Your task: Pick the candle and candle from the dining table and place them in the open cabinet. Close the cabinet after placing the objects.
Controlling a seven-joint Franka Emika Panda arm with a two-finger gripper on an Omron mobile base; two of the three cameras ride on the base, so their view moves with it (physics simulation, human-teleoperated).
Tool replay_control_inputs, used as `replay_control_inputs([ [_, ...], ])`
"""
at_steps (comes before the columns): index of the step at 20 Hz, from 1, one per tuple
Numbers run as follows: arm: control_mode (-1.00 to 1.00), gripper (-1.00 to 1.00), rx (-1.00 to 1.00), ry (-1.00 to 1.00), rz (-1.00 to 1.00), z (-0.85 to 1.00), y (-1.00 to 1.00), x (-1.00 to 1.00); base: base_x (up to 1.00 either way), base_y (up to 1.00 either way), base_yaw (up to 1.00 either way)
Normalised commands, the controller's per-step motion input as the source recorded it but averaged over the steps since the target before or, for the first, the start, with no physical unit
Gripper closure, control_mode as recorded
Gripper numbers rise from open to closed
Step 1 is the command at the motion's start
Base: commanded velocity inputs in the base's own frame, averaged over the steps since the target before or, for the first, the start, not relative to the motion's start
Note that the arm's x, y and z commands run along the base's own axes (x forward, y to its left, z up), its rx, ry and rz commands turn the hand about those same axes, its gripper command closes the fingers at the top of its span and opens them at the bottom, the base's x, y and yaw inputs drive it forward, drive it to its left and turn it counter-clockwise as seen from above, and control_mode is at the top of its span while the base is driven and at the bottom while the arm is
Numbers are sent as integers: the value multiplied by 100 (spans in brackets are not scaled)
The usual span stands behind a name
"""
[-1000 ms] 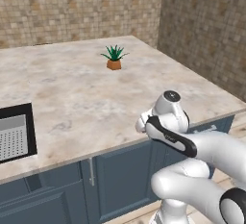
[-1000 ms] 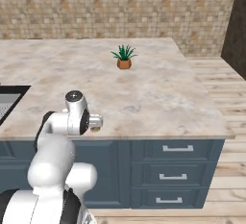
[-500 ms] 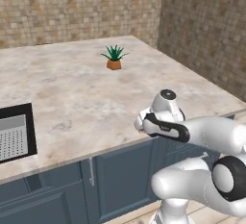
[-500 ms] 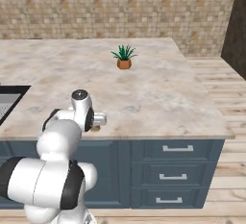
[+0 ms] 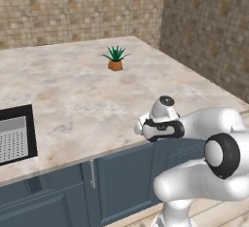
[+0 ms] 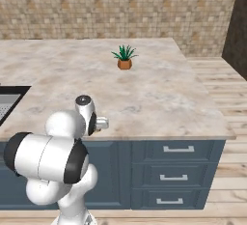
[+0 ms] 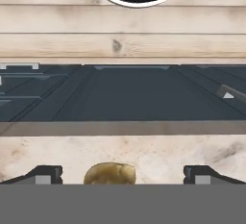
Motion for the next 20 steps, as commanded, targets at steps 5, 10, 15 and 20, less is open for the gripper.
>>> replay_control_inputs([
  [5,-100,-100,-1,0,0,-1,0,13,0,0,0],
  [10,-100,-100,0,0,0,0,0,15,0,0,0],
  [15,-100,-100,0,0,0,-9,0,21,0,0,0],
  [20,-100,-100,0,0,0,-20,0,15,0,0,0],
])
